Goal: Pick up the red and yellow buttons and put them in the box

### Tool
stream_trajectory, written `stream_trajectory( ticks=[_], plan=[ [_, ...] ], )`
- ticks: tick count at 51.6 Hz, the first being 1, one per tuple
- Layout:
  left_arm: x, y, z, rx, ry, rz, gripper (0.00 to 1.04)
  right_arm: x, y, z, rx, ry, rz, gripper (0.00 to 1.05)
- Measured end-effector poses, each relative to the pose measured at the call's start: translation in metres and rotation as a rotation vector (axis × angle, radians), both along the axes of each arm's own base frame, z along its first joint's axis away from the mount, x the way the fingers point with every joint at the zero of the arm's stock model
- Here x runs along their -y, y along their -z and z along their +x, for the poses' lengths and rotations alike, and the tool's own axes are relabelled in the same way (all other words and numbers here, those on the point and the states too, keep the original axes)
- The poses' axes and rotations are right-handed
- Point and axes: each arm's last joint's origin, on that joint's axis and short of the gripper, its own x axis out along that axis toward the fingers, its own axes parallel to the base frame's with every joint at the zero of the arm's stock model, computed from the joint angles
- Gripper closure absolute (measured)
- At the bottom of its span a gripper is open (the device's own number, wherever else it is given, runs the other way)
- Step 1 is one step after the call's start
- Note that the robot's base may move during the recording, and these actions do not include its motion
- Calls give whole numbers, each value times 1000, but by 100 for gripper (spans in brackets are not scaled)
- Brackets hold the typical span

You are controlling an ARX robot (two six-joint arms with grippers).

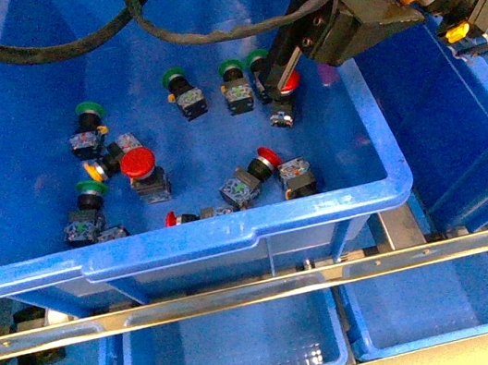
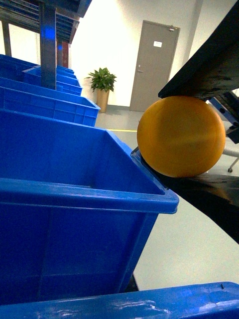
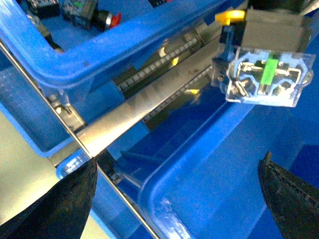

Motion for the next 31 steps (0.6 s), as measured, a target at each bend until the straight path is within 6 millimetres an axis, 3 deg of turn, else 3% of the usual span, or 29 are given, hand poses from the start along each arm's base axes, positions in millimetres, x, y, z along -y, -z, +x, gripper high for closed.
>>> stream_trajectory(
  ticks=[13, 31],
  plan=[
    [-2, 5, -2, -13, -2, 11, 70, 14, -7, 20, 17, 14, -75, 7],
    [0, 5, -3, -8, -5, 15, 70, 7, -19, 38, 28, 2, -82, 7]
  ],
)
